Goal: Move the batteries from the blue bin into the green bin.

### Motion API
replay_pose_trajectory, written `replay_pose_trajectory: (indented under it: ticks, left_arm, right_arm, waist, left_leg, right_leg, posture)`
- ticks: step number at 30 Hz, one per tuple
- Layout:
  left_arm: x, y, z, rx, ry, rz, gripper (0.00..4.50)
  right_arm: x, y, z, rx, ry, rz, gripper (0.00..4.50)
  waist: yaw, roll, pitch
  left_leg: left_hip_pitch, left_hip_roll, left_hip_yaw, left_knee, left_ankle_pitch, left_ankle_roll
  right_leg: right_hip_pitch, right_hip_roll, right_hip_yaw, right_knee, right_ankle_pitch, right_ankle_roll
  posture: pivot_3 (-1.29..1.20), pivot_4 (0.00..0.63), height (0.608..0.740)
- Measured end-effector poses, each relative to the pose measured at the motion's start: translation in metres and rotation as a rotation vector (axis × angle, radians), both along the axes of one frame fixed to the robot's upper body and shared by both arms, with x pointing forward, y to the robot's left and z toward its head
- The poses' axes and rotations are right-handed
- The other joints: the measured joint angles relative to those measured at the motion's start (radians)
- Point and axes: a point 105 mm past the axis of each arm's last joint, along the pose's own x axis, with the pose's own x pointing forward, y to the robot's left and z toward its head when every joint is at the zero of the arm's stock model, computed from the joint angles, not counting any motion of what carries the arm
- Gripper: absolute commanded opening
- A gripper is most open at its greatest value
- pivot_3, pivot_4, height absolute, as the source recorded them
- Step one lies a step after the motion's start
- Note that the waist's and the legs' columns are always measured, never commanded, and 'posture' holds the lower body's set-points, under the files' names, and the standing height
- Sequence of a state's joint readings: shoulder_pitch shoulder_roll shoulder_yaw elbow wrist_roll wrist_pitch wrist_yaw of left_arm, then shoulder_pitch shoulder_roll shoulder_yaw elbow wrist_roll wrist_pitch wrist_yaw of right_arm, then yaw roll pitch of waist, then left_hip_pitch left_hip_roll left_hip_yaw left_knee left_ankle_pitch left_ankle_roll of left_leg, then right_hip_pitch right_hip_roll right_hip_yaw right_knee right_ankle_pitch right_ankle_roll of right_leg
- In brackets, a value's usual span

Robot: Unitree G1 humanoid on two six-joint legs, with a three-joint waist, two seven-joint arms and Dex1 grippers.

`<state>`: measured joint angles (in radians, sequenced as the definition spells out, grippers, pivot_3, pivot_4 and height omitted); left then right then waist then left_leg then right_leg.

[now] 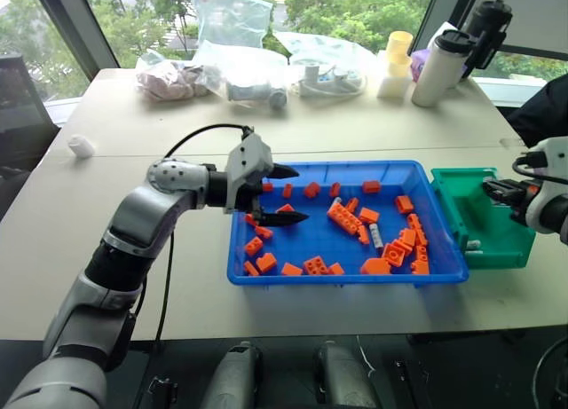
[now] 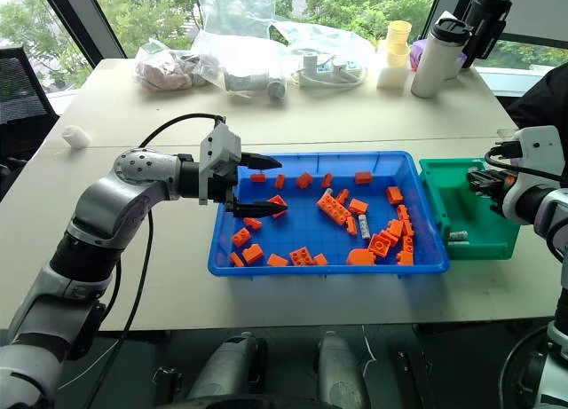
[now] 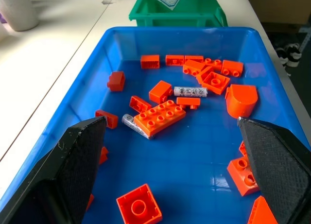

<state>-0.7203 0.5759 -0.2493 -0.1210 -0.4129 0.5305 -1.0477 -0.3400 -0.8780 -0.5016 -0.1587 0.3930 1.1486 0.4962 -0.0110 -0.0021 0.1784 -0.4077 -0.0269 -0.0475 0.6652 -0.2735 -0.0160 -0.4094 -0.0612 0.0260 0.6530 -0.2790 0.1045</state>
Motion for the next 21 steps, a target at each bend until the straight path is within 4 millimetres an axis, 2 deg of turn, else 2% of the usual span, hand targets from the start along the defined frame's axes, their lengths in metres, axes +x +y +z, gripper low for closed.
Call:
replay_pose_trajectory:
  ticks: [2, 4, 6, 12, 14, 17, 19, 21]
  left_arm:
    - [0.0, 0.0, 0.001, -0.001, -0.002, 0.004, 4.5]
    - [0.0, 0.0, 0.001, -0.002, -0.005, 0.004, 4.5]
    - [0.0, 0.001, 0.003, -0.004, -0.009, 0.008, 4.5]
    - [0.001, 0.01, 0.007, 0.002, -0.022, 0.032, 4.5]
    - [0.002, 0.014, 0.007, 0.011, -0.012, 0.041, 4.5]
    - [0.001, 0.019, 0.01, 0.011, 0.004, 0.04, 4.5]
    - [-0.001, 0.027, 0.012, 0.032, 0.014, 0.047, 4.5]
    - [-0.002, 0.035, 0.015, 0.057, 0.012, 0.062, 4.5]
  right_arm:
    - [0.001, -0.003, -0.002, -0.008, 0.001, -0.01, 1.95]
    - [0.002, -0.005, -0.004, -0.016, 0.006, -0.017, 3.08]
    - [0.004, -0.004, -0.005, -0.022, 0.004, -0.014, 4.0]
    - [0.009, -0.002, 0.014, -0.068, -0.045, 0.014, 4.0]
    - [0.014, 0.009, 0.028, -0.05, -0.09, 0.063, 4.0]
    - [0.016, 0.053, 0.061, -0.016, -0.177, 0.261, 4.0]
    - [0.011, 0.082, 0.059, -0.014, -0.148, 0.389, 4.0]
    - [0.008, 0.105, 0.039, 0.005, -0.075, 0.478, 4.0]
  waist:
    - [-0.003, 0.0, 0.0]
    - [-0.003, 0.0, 0.0]
    - [-0.002, 0.0, 0.0]
    - [-0.002, 0.0, 0.0]
    - [-0.004, 0.001, 0.0]
    - [-0.007, 0.002, 0.001]
    - [-0.004, 0.001, 0.001]
    - [-0.002, 0.001, 0.001]
  left_leg:
    - [0.0, 0.0, 0.0, 0.0, 0.0, 0.0]
    - [0.0, 0.0, 0.0, 0.0, 0.0, 0.0]
    - [0.0, 0.0, 0.0, 0.0, 0.0, 0.0]
    - [0.0, 0.0, 0.0, 0.0, 0.0, 0.0]
    - [0.0, 0.0, 0.001, 0.0, 0.0, 0.0]
    - [0.0, 0.002, -0.001, 0.0, 0.0, 0.0]
    - [0.0, 0.003, -0.004, 0.0, 0.0, 0.0]
    - [0.0, 0.002, -0.003, 0.0, 0.0, 0.0]
  right_leg:
    - [0.0, 0.0, 0.0, 0.0, 0.0, 0.0]
    - [0.0, 0.001, 0.0, 0.0, 0.0, 0.0]
    - [0.0, 0.001, 0.0, 0.0, 0.0, 0.0]
    - [0.0, 0.0, 0.0, 0.0, 0.0, 0.0]
    - [0.0, 0.0, 0.0, 0.0, 0.0, 0.0]
    - [0.0, 0.002, 0.0, 0.0, 0.0, 0.0]
    - [0.0, 0.004, -0.001, 0.0, 0.0, 0.0]
    - [0.0, 0.003, -0.001, 0.0, 0.0, 0.0]
  posture:
    - [0.0, 0.15, 0.74]
    - [0.0, 0.15, 0.74]
    - [0.0, 0.15, 0.74]
    - [0.0, 0.15, 0.74]
    - [0.0, 0.15, 0.74]
    - [0.0, 0.15, 0.74]
    - [0.0, 0.15, 0.74]
    - [0.0, 0.15, 0.74]
